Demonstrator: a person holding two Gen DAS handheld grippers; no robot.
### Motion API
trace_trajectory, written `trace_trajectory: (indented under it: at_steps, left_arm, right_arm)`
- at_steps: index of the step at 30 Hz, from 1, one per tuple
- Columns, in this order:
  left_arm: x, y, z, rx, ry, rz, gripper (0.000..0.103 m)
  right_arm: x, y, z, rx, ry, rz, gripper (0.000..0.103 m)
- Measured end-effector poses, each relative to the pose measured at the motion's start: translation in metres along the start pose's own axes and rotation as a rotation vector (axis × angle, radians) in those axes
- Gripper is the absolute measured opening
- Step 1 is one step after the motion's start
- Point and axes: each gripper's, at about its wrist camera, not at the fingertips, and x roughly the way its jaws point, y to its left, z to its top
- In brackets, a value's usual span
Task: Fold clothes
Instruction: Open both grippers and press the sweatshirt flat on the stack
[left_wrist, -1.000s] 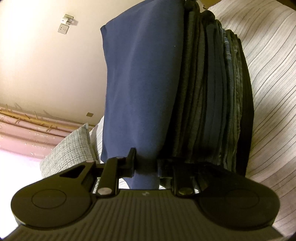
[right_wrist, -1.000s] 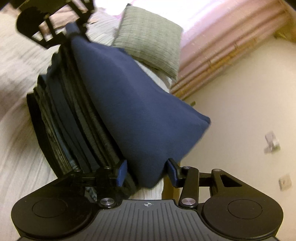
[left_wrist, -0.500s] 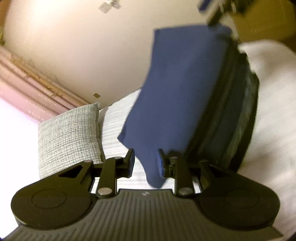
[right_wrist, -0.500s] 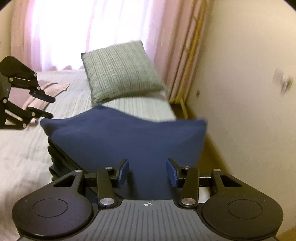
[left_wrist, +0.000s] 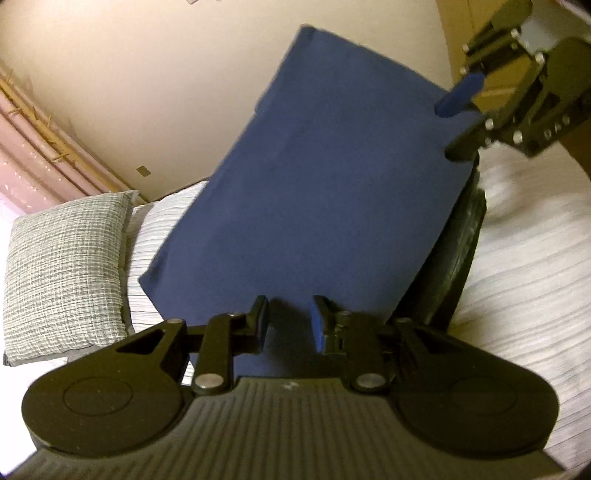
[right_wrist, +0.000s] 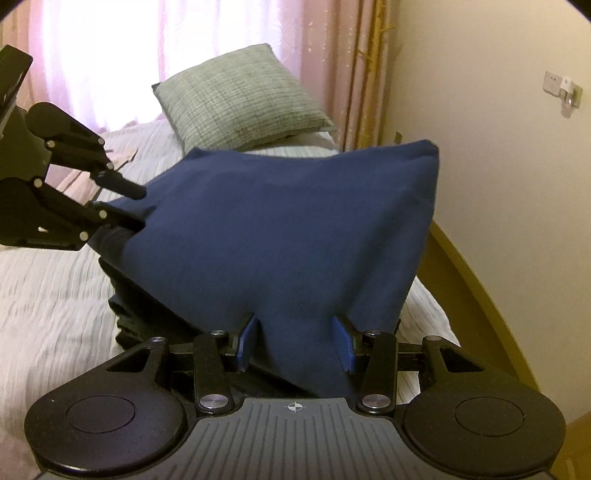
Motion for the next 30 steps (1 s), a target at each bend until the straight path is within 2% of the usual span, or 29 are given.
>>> trace_trajectory:
  at_steps: [3,5,8,10,14,17,24,27,30]
  left_arm:
    - [0.006,0.012,0.013,-0.029,-0.012,-0.006,0.022]
    - [0.016,0.015,0.015,-0.043,0.024,-0.037,0.019]
    - [0.019,0.010,0.009,-0.029,0.037,-0.029,0.012]
    - [0.018,0.008,0.006,-0.040,0.037,-0.027,0.009]
    - [0.017,0.006,0.002,-0.080,0.036,-0.022,0.009]
    - [0.018,0.005,0.001,-0.091,0.035,-0.014,0.009]
    - [0.018,0.010,0.005,-0.094,0.041,-0.024,0.009]
    - [0.013,0.010,0.005,-0.096,0.049,-0.030,0.009]
    - [0.010,0.011,0.004,-0.112,0.052,-0.031,0.010]
  right_arm:
    - [-0.003,-0.002,0.016,0.023,0.013,0.016,0.045]
    - [-0.007,-0.011,0.035,0.050,-0.025,0.021,0.045]
    - [-0.008,-0.029,0.067,0.083,-0.094,0.023,0.045]
    - [0.006,-0.049,0.088,0.111,-0.116,0.013,0.045]
    - [0.064,-0.097,0.103,0.277,-0.016,0.075,0.045]
    - [0.091,-0.103,0.097,0.269,0.036,0.072,0.045]
    - [0.080,-0.108,0.104,0.242,0.038,0.079,0.045]
    - [0.052,-0.094,0.110,0.230,-0.034,0.061,0.045]
    - [0.017,-0.076,0.097,0.246,-0.097,0.062,0.045]
